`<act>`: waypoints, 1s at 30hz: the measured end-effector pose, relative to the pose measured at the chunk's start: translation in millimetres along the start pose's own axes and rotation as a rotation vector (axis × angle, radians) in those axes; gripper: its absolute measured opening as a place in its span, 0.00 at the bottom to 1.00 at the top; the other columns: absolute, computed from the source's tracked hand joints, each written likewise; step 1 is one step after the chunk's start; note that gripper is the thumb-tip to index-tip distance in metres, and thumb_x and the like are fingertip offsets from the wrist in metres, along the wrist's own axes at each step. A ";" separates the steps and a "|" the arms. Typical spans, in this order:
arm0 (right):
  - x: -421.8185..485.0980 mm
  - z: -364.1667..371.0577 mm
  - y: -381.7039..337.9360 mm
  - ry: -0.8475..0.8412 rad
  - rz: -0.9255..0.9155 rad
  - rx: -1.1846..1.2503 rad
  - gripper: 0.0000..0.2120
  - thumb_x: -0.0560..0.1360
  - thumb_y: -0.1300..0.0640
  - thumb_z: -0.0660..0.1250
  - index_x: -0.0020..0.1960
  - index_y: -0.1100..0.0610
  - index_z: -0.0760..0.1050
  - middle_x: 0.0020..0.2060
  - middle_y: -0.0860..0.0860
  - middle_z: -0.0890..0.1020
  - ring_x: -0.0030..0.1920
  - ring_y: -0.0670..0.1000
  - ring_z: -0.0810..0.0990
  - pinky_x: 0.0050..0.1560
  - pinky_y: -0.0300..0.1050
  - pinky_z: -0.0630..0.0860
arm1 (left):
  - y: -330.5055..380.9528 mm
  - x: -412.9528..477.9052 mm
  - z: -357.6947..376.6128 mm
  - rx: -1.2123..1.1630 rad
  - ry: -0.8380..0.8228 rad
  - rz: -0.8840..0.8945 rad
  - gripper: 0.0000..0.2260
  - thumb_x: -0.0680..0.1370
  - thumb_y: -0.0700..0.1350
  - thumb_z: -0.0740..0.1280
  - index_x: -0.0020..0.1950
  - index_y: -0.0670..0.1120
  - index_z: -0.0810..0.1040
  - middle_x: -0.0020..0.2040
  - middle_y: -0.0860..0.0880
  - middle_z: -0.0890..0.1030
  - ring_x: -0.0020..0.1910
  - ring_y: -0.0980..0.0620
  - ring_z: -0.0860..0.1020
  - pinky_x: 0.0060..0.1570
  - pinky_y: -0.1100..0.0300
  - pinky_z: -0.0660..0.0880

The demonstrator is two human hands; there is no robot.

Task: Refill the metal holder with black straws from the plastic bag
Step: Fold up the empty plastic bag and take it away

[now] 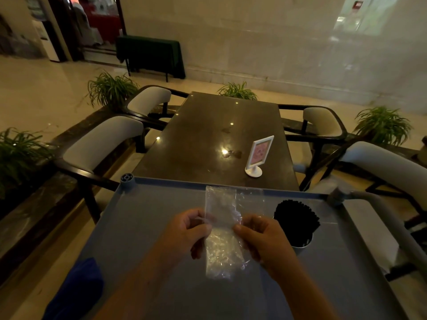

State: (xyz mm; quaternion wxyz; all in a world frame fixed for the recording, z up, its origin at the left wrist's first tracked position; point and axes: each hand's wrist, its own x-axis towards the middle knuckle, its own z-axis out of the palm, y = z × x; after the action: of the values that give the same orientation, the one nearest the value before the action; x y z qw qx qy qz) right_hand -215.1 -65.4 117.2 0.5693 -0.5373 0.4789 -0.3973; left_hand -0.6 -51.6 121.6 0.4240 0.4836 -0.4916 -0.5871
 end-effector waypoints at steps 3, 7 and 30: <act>-0.4 -2.6 -1.2 0.000 -0.020 0.025 0.06 0.72 0.54 0.72 0.41 0.56 0.83 0.25 0.51 0.77 0.22 0.46 0.71 0.22 0.37 0.67 | 3.4 -1.5 -0.9 -0.081 -0.021 0.008 0.09 0.74 0.43 0.69 0.53 0.52 0.83 0.31 0.48 0.76 0.24 0.53 0.72 0.23 0.62 0.70; -0.6 -1.1 -2.5 -0.012 -0.018 0.135 0.09 0.69 0.52 0.73 0.47 0.55 0.84 0.26 0.53 0.76 0.24 0.47 0.71 0.23 0.38 0.67 | 4.7 -1.9 1.4 -0.217 -0.050 0.005 0.12 0.74 0.43 0.68 0.55 0.49 0.84 0.31 0.49 0.78 0.23 0.55 0.70 0.21 0.65 0.67; 5.6 -6.3 4.5 -0.043 -0.061 0.456 0.11 0.69 0.68 0.58 0.37 0.62 0.80 0.33 0.56 0.81 0.28 0.50 0.77 0.27 0.41 0.74 | 12.4 -3.4 3.3 -0.318 -0.011 0.115 0.16 0.77 0.39 0.56 0.37 0.44 0.82 0.36 0.49 0.81 0.35 0.52 0.79 0.33 0.58 0.77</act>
State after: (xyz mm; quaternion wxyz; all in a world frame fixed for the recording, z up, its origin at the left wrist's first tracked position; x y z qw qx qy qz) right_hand -220.3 -71.8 112.3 0.6739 -0.4173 0.3479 -0.5007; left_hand -3.0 -49.6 134.5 0.5256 0.3784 -0.4215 -0.6348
